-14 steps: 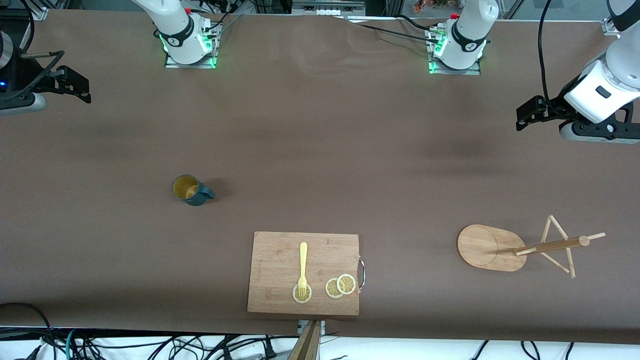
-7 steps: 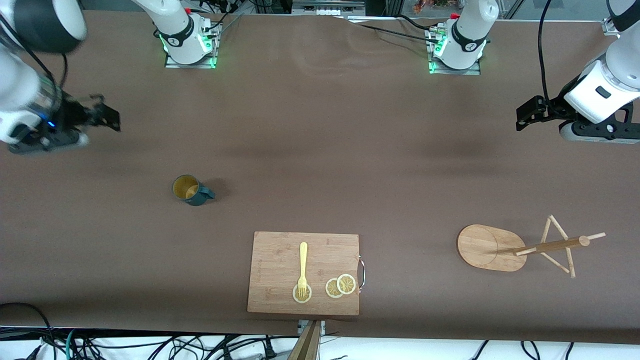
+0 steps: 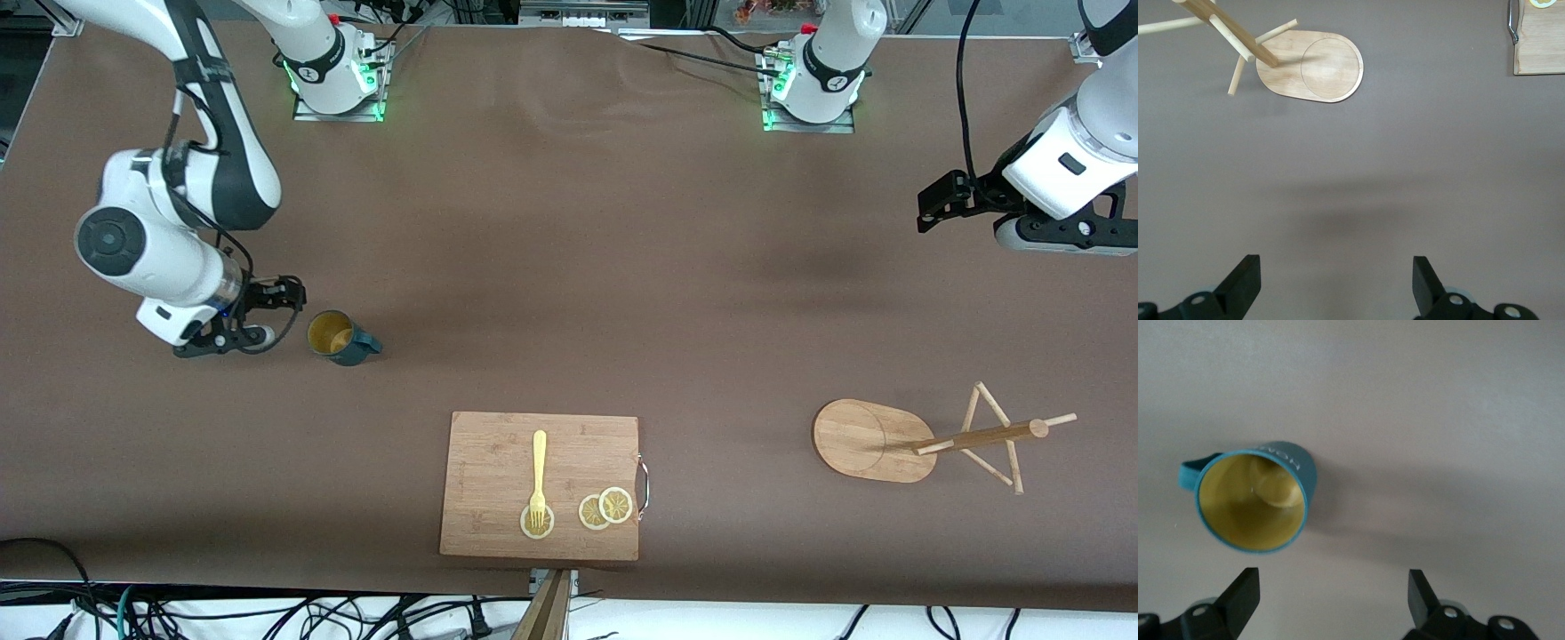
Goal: Pass cup and hang on rack
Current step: 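Close the right gripper on the teal mug's rim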
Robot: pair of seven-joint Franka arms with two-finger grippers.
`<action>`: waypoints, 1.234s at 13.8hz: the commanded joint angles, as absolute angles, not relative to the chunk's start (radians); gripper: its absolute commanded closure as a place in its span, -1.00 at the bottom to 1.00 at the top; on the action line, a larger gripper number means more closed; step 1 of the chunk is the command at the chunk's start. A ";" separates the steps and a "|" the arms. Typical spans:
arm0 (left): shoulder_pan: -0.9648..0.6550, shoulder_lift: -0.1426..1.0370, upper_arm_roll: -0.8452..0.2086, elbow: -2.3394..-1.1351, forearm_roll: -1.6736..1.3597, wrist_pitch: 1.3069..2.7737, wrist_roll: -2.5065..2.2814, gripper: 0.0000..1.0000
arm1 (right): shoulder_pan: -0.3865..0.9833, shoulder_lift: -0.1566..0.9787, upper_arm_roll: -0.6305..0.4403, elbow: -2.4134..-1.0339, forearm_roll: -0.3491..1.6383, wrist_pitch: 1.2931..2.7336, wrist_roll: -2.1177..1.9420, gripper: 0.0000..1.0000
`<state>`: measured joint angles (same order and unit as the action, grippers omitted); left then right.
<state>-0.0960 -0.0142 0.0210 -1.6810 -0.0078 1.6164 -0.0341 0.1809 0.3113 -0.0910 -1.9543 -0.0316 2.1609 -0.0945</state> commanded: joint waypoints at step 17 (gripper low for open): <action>-0.106 -0.003 0.032 -1.654 -0.028 1.595 -0.014 -1.00 | 0.204 0.466 -0.072 -1.941 0.063 2.339 -0.060 1.00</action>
<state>-0.0964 -0.0141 0.0210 -1.6810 -0.0078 1.6164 -0.0341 0.2010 0.4627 -0.0855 -1.9502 0.0495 2.3360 -0.0761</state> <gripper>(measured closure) 0.000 0.744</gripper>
